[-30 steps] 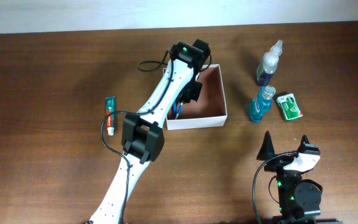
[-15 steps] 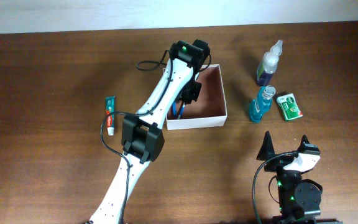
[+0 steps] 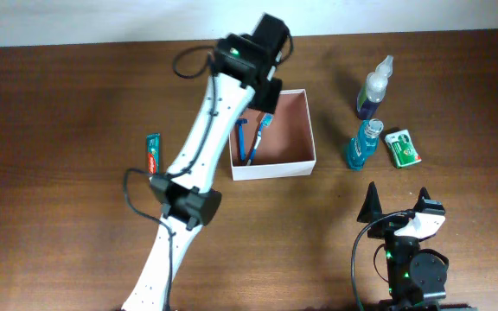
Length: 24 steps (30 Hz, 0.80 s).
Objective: Pack container
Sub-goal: 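Move the left gripper over the green Colgate toothpaste tube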
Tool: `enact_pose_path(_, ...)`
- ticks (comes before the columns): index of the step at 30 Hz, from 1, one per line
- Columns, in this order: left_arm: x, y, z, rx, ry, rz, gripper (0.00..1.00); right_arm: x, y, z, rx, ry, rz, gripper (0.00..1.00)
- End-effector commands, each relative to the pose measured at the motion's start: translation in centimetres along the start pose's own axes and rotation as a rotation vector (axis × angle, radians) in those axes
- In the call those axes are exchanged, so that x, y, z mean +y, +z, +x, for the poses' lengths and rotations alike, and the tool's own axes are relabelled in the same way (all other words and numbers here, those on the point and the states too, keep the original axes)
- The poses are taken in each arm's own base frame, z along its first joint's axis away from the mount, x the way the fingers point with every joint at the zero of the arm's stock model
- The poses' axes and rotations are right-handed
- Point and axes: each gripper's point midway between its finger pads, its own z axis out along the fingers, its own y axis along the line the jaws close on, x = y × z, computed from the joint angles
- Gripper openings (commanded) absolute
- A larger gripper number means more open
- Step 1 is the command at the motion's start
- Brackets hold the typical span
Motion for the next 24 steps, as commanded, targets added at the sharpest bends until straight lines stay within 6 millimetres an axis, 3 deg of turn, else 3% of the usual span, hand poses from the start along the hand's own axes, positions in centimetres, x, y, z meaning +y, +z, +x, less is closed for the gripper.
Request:
enact_pose_path(1, 4.9, -6.4, -2.0, -0.148, -0.075, -0.058, 0.59, 0.0, 0.0, 0.2, 0.004, -0.012, 0.001, 0.98)
enact_pose_path(7, 10.8, -9.3, -2.4, -0.204, -0.182, -0.099, 0.59, 0.0, 0.0, 0.2, 0.004, -0.012, 0.001, 0.98)
enact_pose_path(12, 14.5, -9.9, -2.2, -0.211, -0.248, -0.131, 0.59, 0.0, 0.0, 0.2, 0.004, -0.012, 0.001, 0.98)
enact_pose_path(18, 16.7, -7.0, -0.6, -0.095, -0.285, -0.150, 0.58, 0.0, 0.0, 0.2, 0.004, -0.012, 0.001, 0.98)
enact_pose_path(24, 18.4, -3.0, 2.5, 0.082, -0.345, -0.170, 0.58, 0.0, 0.0, 0.2, 0.004, -0.012, 0.001, 0.98)
